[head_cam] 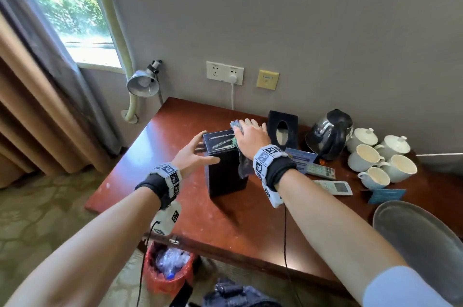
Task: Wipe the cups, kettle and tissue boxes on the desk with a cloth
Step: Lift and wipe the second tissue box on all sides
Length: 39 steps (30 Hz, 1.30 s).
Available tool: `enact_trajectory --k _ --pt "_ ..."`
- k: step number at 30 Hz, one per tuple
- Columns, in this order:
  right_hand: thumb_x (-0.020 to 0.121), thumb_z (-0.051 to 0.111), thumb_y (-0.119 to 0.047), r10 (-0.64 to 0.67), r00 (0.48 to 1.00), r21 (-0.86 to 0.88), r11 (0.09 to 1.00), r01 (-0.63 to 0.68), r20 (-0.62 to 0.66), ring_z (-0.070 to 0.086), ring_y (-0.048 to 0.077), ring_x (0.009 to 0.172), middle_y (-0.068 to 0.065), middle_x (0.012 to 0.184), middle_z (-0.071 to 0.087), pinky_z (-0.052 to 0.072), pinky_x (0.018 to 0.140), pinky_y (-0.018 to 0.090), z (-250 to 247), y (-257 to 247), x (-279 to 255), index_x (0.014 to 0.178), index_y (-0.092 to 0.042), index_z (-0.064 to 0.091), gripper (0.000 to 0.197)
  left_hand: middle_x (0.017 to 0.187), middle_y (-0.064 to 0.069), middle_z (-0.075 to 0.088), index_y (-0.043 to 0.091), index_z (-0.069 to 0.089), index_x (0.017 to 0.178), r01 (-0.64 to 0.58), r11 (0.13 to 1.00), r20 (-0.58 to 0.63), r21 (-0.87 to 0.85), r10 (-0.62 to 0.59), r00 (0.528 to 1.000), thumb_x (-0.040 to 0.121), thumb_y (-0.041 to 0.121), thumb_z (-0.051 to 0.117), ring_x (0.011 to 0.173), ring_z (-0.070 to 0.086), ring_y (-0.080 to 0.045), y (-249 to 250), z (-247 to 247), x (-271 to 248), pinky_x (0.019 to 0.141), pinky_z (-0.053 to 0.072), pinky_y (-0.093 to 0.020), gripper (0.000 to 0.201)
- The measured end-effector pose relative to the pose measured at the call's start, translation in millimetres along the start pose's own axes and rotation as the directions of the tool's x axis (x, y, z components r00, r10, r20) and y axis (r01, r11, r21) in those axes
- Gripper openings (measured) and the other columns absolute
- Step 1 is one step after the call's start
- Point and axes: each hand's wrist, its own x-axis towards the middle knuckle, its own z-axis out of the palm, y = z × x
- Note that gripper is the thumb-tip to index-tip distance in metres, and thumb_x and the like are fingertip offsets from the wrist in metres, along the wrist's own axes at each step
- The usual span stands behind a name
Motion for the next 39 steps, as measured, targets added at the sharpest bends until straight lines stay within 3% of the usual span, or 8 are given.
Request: enact_trajectory --k 3,6,10,17,23,30,36,39 --pt "0.106 0.026 -0.031 0.005 0.998 -0.108 0.994 -0.011 -0.060 0.044 0.029 0.127 0.012 0.129 0.058 0.016 0.116 0.050 9.8 -8.5 10.5 0.125 -0.007 0.059 0.045 0.120 0.000 0.066 0.033 0.045 0.140 -0.010 0.996 -0.056 0.092 0.016 0.998 0.044 0.052 0.084 0.112 0.062 -0.017 2.3 -0.6 5.3 0.102 0.050 -0.041 0.105" --pt "0.105 0.031 -0.029 -0.168 0.985 -0.100 0.981 0.163 -0.042 0.048 0.027 0.123 0.009 0.122 0.061 0.025 0.109 0.044 18.7 -30.7 5.6 0.117 -0.010 0.062 0.039 0.107 0.003 0.072 0.029 0.053 0.130 -0.014 0.981 -0.053 0.196 0.025 0.998 0.046 0.047 0.086 0.103 0.068 -0.015 7.7 -5.7 8.5 0.099 0.052 -0.041 0.093" --pt "0.104 0.040 -0.025 -0.382 0.924 -0.016 0.924 0.382 -0.017 0.036 0.023 0.142 0.007 0.149 0.047 0.014 0.119 0.036 27.4 -39.2 -10.2 0.141 -0.010 0.050 0.042 0.101 0.006 0.073 0.040 0.054 0.117 -0.051 0.958 -0.063 0.281 0.072 0.995 0.044 0.055 0.077 0.098 0.069 -0.012 7.1 -7.4 7.2 0.094 0.054 -0.037 0.079" --pt "0.105 0.041 -0.028 -0.170 0.985 0.077 0.982 0.173 -0.042 0.027 0.014 0.147 0.000 0.154 0.041 0.017 0.116 0.029 -2.1 11.0 0.5 0.141 -0.020 0.052 0.039 0.102 0.008 0.072 0.039 0.056 0.116 -0.046 0.955 -0.075 0.294 0.071 0.995 0.044 0.062 0.081 0.097 0.068 -0.014 1.4 -5.9 9.1 0.092 0.055 -0.038 0.080" --pt "0.103 0.044 -0.024 -0.482 0.875 0.095 0.874 0.477 0.036 0.027 0.017 0.148 0.005 0.155 0.038 0.005 0.120 0.029 27.8 -23.3 -21.8 0.144 -0.012 0.048 0.043 0.107 0.003 0.072 0.028 0.053 0.132 -0.088 0.940 -0.067 0.329 0.116 0.991 0.049 0.051 0.077 0.099 0.069 -0.017 2.2 -5.5 6.8 0.093 0.054 -0.035 0.090" --pt "0.103 0.048 -0.025 -0.313 0.950 0.152 0.938 0.311 -0.007 0.028 0.009 0.146 -0.004 0.153 0.042 0.008 0.123 0.028 3.3 24.3 -9.8 0.140 -0.018 0.053 0.038 0.105 0.010 0.071 0.037 0.055 0.125 -0.053 0.944 -0.094 0.324 0.088 0.992 0.047 0.065 0.078 0.097 0.067 -0.013 -1.5 -3.5 7.4 0.091 0.055 -0.038 0.086" --pt "0.100 0.044 -0.028 -0.573 0.817 0.133 0.816 0.563 0.056 0.029 0.011 0.145 -0.001 0.152 0.043 0.003 0.119 0.027 28.9 -16.8 -23.3 0.141 -0.017 0.052 0.043 0.102 0.002 0.073 0.030 0.055 0.122 -0.074 0.943 -0.074 0.324 0.104 0.992 0.047 0.057 0.071 0.095 0.069 -0.023 -0.5 -5.3 6.6 0.087 0.055 -0.042 0.082" --pt "0.102 0.046 -0.025 -0.546 0.834 0.127 0.835 0.535 0.079 0.028 0.010 0.146 -0.001 0.153 0.040 0.005 0.119 0.024 17.5 7.6 -16.5 0.141 -0.016 0.052 0.041 0.104 0.005 0.071 0.030 0.056 0.124 -0.072 0.942 -0.072 0.328 0.101 0.992 0.046 0.061 0.073 0.096 0.068 -0.016 1.3 -5.4 4.1 0.091 0.055 -0.037 0.086"
